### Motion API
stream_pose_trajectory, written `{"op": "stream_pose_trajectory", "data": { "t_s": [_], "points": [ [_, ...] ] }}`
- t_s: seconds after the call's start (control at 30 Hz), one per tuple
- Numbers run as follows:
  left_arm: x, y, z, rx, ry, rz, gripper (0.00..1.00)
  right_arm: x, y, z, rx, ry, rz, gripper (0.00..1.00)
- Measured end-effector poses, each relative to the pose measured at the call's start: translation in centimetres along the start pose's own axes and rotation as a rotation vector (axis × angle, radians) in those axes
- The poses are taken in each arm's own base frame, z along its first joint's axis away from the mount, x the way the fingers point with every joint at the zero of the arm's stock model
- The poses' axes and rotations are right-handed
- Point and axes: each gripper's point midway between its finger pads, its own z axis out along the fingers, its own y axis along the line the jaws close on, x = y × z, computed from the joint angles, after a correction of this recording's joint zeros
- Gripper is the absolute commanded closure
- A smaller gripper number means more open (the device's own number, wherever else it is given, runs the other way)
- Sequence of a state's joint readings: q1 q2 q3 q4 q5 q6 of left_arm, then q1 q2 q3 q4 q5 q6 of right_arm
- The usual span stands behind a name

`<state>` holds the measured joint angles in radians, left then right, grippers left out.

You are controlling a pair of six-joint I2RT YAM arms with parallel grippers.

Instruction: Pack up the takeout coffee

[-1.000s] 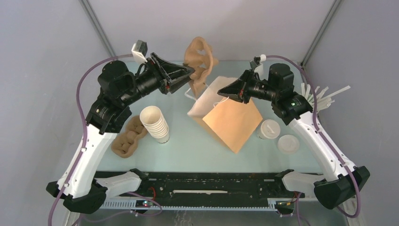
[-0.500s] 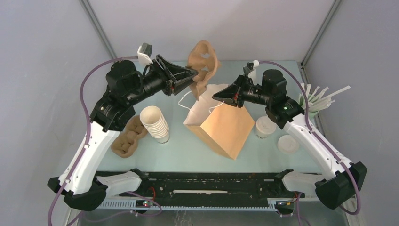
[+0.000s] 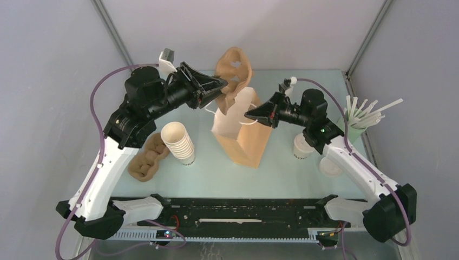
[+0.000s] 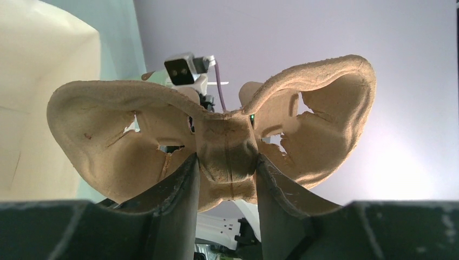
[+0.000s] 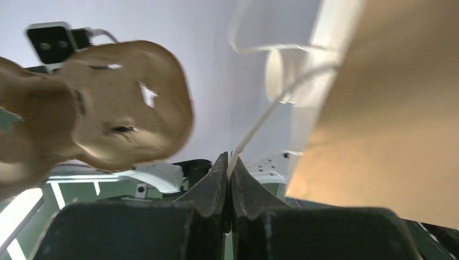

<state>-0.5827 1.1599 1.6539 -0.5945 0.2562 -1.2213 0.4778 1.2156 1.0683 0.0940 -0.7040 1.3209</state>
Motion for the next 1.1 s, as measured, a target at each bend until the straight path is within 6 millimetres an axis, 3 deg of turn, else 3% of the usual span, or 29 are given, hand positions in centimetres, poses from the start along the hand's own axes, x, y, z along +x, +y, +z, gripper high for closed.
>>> {"op": "stream_pose_trajectory", "data": {
  "t_s": [0.17,0.23,0.5,0.77,1.1],
  "points": [
    [0.6,1.2,1.1,-0.05,0.011,-0.011,0.63,0.7,-5.2,-2.6,0.098,-0.045,0.065,0.91],
    [1.4,1.7,1.8,-0.072,0.027,-0.019,0.63,0.6,-6.4,-3.3,0.126,-0.058,0.083,0.91],
    [3.6,3.2,4.6,-0.151,0.038,-0.083,0.63,0.2,-5.8,-4.0,0.104,-0.074,0.054,0.92],
    [4.5,1.8,6.6,-0.093,0.031,-0.174,0.63,-0.1,-5.3,-4.6,0.093,-0.092,0.039,0.92],
    [5.7,6.2,8.3,-0.137,-0.025,-0.307,0.64,0.1,-4.5,-5.2,0.083,-0.108,0.0,0.92]
  ]
}}
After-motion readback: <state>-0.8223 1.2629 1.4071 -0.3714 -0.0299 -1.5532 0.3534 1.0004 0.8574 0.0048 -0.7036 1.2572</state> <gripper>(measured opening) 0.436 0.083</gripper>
